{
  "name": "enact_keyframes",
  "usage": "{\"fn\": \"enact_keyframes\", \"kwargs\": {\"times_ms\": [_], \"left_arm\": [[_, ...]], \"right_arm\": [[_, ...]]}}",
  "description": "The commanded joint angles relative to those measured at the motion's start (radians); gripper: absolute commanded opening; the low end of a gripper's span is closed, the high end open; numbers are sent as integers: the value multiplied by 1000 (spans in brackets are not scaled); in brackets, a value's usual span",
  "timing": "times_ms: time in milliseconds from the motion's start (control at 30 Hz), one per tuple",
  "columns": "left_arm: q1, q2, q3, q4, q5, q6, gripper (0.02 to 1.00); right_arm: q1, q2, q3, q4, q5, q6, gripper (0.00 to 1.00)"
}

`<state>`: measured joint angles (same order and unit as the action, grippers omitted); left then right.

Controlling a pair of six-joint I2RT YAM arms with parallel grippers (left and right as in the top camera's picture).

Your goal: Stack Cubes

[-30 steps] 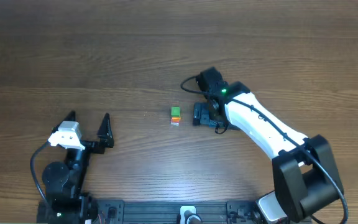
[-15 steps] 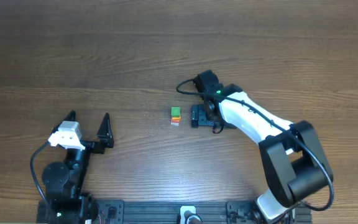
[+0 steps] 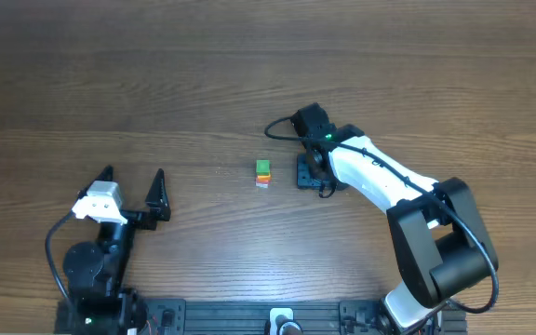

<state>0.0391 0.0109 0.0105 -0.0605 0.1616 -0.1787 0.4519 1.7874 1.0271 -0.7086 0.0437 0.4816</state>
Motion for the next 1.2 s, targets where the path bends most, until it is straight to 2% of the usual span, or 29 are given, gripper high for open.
{"fn": "enact_keyframes", "kwargs": {"times_ms": [33, 700, 833, 1000, 1067, 1200], "left_arm": [[5, -4, -5, -1, 10, 14, 1000], [5, -4, -5, 0, 10, 14, 1000], [5, -4, -5, -1, 10, 15, 1000], [5, -4, -5, 0, 10, 14, 1000], [5, -4, -5, -1, 10, 14, 1000], [5, -4, -5, -1, 10, 14, 1000]], "right_arm": [[-8, 6, -9, 1, 9, -5, 426], [-8, 6, -9, -3, 9, -4, 211], [-8, -16, 10, -22, -12, -3, 172], [19, -114, 159, -178, -12, 3, 150], [80, -133, 346, -341, 15, 38, 139], [154, -103, 526, -461, 45, 60, 134]]}}
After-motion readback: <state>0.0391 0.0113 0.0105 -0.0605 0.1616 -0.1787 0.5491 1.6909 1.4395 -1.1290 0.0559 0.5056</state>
